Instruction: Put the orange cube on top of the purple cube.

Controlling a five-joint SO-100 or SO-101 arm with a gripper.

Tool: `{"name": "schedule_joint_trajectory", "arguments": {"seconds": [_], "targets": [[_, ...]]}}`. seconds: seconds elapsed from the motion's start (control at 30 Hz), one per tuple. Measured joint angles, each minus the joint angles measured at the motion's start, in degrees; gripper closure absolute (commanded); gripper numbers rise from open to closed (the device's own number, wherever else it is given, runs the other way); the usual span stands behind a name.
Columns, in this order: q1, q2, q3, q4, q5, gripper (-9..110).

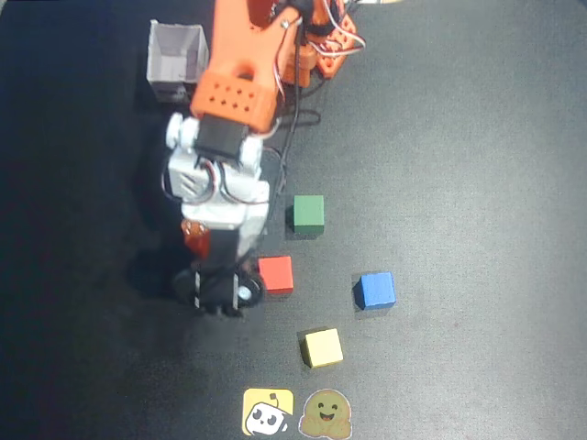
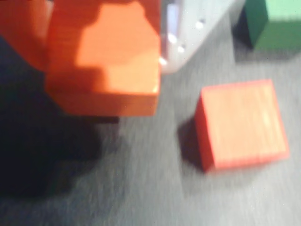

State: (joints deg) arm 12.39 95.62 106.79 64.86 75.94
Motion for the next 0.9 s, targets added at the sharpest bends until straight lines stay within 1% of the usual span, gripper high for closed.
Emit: {"name": "schedule_joint_trajectory", "arguments": {"seconds": [0.47, 0.9], "targets": [[3.87, 3.69, 7.03, 0.53, -3.78, 95], [5.54, 4.48, 10.55, -0.18, -3.52, 95]]}}
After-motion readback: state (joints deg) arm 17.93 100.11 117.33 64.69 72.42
